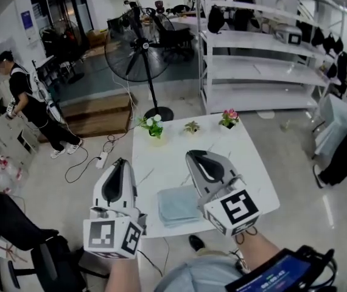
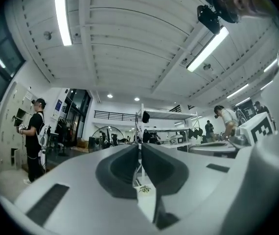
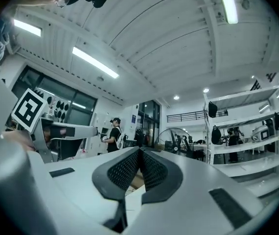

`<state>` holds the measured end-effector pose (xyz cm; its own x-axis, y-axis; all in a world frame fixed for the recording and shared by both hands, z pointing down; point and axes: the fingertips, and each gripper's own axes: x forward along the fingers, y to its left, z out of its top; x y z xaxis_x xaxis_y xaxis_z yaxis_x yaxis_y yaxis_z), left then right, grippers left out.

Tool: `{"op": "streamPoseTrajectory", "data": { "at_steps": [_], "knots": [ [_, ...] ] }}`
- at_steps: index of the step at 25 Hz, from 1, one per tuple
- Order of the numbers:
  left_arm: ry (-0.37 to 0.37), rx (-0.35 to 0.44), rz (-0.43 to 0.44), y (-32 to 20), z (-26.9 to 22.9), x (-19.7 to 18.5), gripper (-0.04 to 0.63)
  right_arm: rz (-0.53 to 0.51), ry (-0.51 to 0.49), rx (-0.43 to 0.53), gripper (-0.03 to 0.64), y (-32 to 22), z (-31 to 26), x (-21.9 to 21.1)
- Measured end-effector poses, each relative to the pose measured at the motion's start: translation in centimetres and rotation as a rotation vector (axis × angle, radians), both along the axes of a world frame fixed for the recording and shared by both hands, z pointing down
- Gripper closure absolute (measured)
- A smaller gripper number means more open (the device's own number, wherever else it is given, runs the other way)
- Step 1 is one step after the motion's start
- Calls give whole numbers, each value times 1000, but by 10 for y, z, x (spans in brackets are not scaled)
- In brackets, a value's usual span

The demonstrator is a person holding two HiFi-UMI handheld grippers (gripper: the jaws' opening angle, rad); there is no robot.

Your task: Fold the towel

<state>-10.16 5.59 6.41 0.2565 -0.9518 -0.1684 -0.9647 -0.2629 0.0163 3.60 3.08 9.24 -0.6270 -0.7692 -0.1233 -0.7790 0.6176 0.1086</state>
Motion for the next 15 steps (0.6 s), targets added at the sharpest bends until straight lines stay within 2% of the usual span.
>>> {"op": "streamPoseTrajectory", "data": {
  "at_steps": [8,15],
  "knots": [
    [-26,-46,-32,2,23,2,580,65,35,0,600,1,21,11],
    [-61,-55,-51,-3,30,5,583,48,20,-23,601,-7,31,10]
  ]
}}
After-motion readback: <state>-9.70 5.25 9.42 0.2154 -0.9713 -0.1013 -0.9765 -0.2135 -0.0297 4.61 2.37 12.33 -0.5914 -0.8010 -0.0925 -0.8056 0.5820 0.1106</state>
